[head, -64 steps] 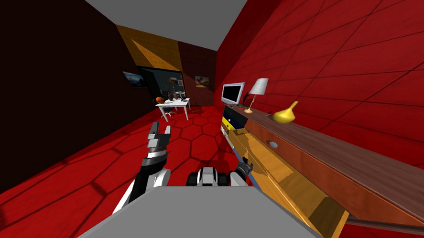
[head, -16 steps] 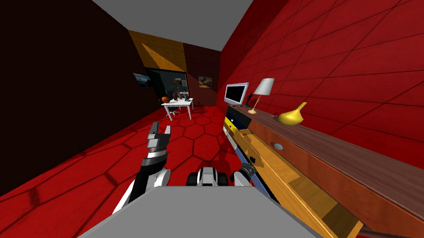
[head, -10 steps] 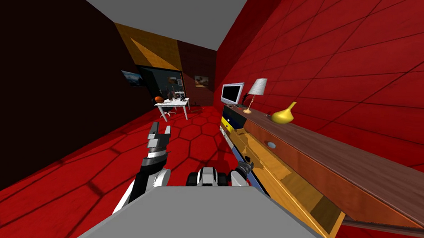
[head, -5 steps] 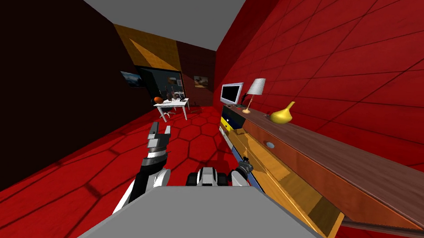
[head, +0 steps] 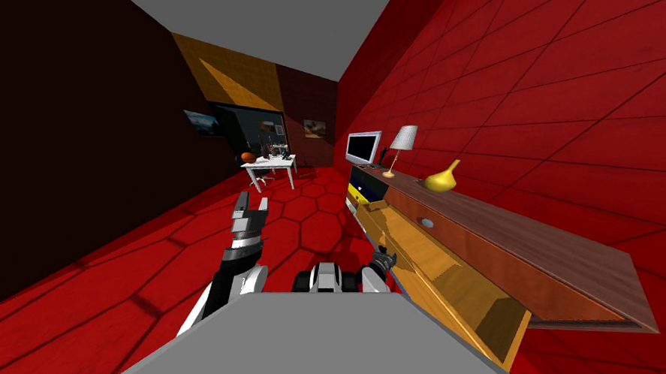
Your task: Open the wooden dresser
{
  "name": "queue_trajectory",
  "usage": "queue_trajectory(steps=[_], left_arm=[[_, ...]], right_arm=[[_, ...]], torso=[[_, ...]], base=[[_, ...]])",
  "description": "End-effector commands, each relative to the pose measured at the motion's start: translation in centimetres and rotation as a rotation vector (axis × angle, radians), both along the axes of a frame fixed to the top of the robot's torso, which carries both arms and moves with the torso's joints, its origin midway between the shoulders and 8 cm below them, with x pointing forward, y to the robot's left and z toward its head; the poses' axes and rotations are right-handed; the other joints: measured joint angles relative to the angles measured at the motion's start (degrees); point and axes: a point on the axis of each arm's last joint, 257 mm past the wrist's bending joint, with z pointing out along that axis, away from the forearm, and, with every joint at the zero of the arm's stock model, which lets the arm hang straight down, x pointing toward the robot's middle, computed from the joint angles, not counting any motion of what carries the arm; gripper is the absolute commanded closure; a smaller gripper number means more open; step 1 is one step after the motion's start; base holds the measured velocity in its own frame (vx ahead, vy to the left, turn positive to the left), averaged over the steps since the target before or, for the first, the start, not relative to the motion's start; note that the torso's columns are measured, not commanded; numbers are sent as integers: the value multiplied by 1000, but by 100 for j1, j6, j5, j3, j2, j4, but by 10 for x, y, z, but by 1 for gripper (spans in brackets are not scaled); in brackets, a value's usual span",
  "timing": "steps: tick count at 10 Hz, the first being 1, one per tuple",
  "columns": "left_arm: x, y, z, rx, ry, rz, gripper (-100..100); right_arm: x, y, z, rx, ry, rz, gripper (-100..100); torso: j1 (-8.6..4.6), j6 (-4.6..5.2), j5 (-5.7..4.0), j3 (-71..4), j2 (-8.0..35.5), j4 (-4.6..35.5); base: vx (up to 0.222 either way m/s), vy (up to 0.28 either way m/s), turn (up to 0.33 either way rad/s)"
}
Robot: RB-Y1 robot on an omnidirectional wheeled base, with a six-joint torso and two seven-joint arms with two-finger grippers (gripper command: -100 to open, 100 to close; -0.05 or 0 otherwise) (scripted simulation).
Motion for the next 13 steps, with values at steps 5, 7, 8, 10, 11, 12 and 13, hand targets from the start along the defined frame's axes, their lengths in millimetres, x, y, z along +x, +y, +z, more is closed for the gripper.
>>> queue_trajectory(steps=[5, 7, 8, 10, 11, 12, 13], left_arm=[[0, 0, 0, 0, 0, 0, 0], [0, 0, 0, 0, 0, 0, 0], [0, 0, 0, 0, 0, 0, 0], [0, 0, 0, 0, 0, 0, 0], [0, 0, 0, 0, 0, 0, 0], [0, 0, 0, 0, 0, 0, 0], [0, 0, 0, 0, 0, 0, 0]], right_arm=[[38, -12, 6, 18, 7, 69, -100], [53, -18, 12, 18, 8, 92, -100], [54, -17, 11, 21, 8, 98, -100], [68, -23, 17, 20, 8, 124, -100], [76, -30, 24, 3, 12, 133, -100], [80, -31, 24, 14, 8, 145, -100], [82, -28, 22, 22, 7, 160, -100]], torso=[[55, 2, 13, 16, 29, 5], [44, 7, 9, 12, 24, 4], [46, 1, 9, 11, 22, 3], [46, 8, 10, 14, 27, 4], [49, 1, 10, 14, 26, 5], [54, 4, 12, 12, 23, 4], [45, 2, 10, 11, 22, 3]], base=[[6, 45, -81], [0, 60, -166], [-2, 39, 26], [-12, 70, -170], [-6, 98, -188], [0, 84, -105], [0, 35, 17]])
